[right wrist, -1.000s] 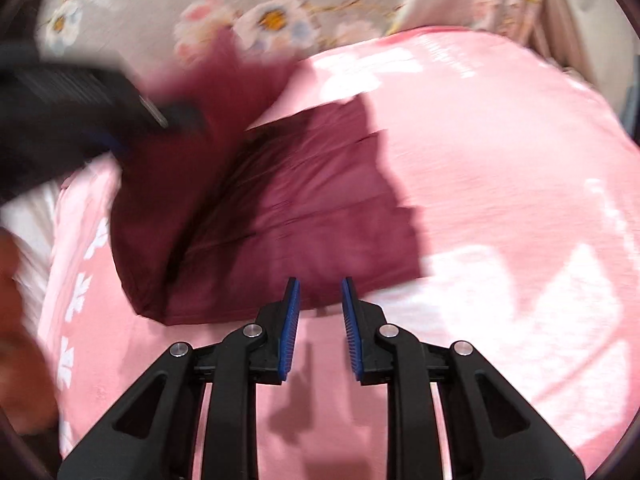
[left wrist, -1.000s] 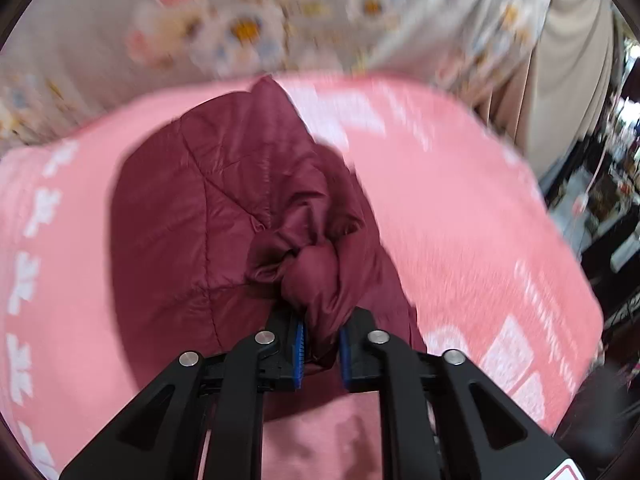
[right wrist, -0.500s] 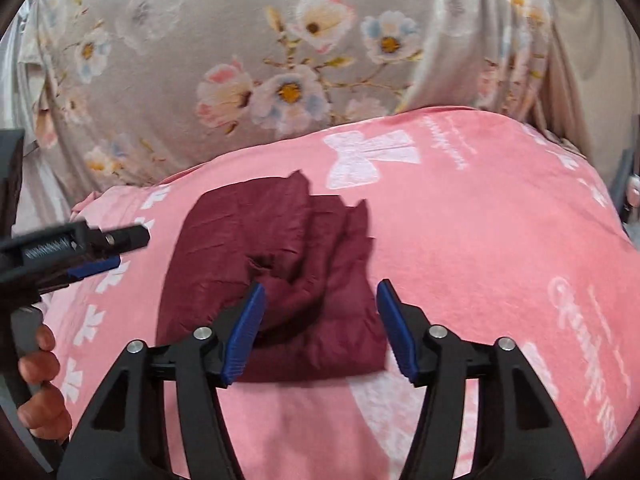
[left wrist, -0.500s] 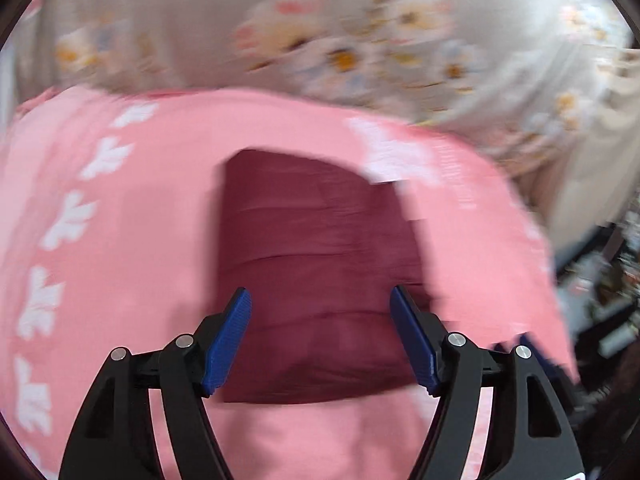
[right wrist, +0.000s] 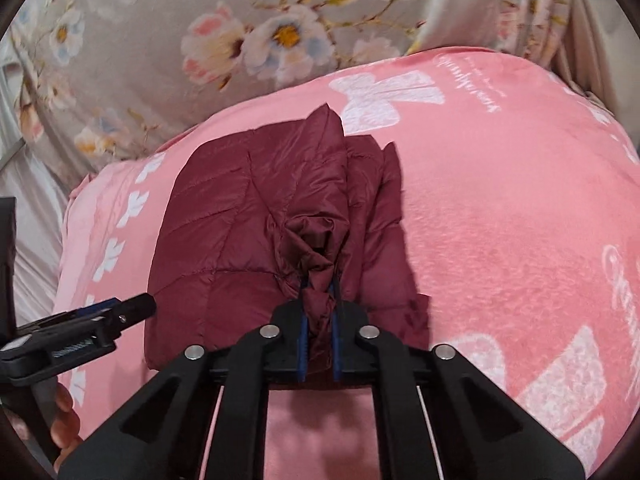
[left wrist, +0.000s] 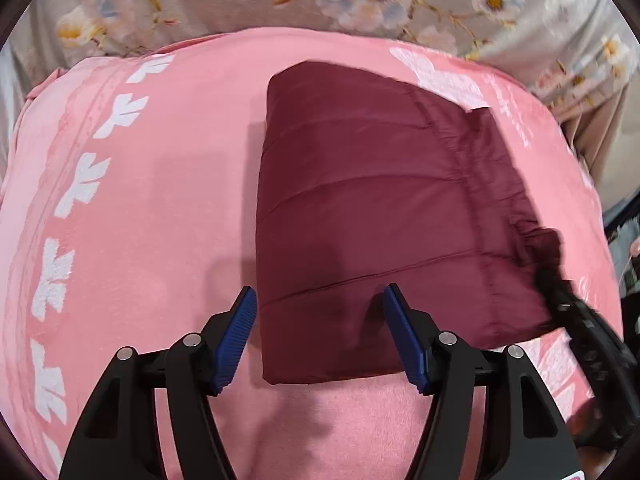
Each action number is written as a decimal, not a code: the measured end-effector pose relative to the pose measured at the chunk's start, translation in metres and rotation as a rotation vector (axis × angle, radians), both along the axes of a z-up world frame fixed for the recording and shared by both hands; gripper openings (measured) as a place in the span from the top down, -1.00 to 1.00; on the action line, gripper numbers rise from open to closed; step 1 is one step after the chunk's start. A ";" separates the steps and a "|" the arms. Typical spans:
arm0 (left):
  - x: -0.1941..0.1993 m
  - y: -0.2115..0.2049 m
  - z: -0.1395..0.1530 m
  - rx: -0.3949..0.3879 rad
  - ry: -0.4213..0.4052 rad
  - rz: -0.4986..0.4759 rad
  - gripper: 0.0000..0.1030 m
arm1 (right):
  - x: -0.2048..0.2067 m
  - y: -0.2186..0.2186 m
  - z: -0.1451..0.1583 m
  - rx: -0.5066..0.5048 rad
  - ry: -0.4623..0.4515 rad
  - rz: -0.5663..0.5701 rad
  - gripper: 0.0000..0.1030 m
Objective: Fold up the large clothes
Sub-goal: 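Grasp the folded bundle's edge with both tools and tuck it under, then open both tools and release the folded jacket bundle, then grasp the maroon jacket bundle's edge with both tools side by side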
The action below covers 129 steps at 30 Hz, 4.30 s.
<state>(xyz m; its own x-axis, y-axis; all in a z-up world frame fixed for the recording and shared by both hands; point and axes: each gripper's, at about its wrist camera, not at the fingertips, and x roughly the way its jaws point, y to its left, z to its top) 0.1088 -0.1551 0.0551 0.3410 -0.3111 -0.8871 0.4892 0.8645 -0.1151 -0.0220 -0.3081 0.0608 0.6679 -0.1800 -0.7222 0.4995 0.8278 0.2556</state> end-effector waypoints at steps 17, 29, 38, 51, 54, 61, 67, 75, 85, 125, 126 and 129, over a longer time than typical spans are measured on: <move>-0.019 -0.034 -0.039 0.133 -0.019 -0.070 -0.17 | -0.011 -0.017 -0.070 0.038 0.137 -0.041 0.85; -0.025 -0.046 -0.059 0.193 -0.091 -0.096 -0.19 | -0.009 -0.019 -0.085 0.035 0.131 -0.031 0.84; 0.003 -0.021 -0.002 0.082 -0.098 -0.082 -0.18 | -0.038 -0.056 -0.015 0.074 0.017 -0.127 0.53; 0.129 -0.102 0.042 -0.030 -0.113 -0.022 -0.19 | 0.086 -0.129 -0.002 0.214 -0.042 -0.207 0.01; 0.134 -0.119 0.018 0.023 -0.113 -0.030 -0.19 | 0.103 -0.127 -0.030 0.260 0.006 -0.199 0.10; 0.130 -0.134 -0.035 0.087 -0.129 -0.049 -0.23 | 0.117 -0.119 -0.055 0.123 0.041 -0.207 0.53; 0.127 -0.142 -0.050 0.101 -0.178 -0.057 -0.25 | 0.124 -0.124 -0.076 0.099 0.051 -0.210 0.54; 0.127 -0.146 -0.063 0.094 -0.226 -0.046 -0.35 | 0.130 -0.117 -0.087 0.016 0.058 -0.213 0.54; 0.123 -0.152 -0.073 0.103 -0.296 -0.018 -0.39 | 0.134 -0.117 -0.093 -0.011 0.045 -0.212 0.54; 0.084 -0.036 -0.038 -0.093 -0.001 -0.074 -0.61 | 0.025 -0.108 -0.067 0.294 -0.021 -0.128 -0.28; 0.082 -0.027 -0.046 -0.105 0.044 -0.063 -0.61 | 0.022 -0.105 -0.073 0.311 -0.015 -0.119 -0.30; 0.081 -0.010 -0.067 -0.173 0.156 -0.030 -0.61 | 0.018 -0.096 -0.091 0.358 -0.002 -0.112 -0.31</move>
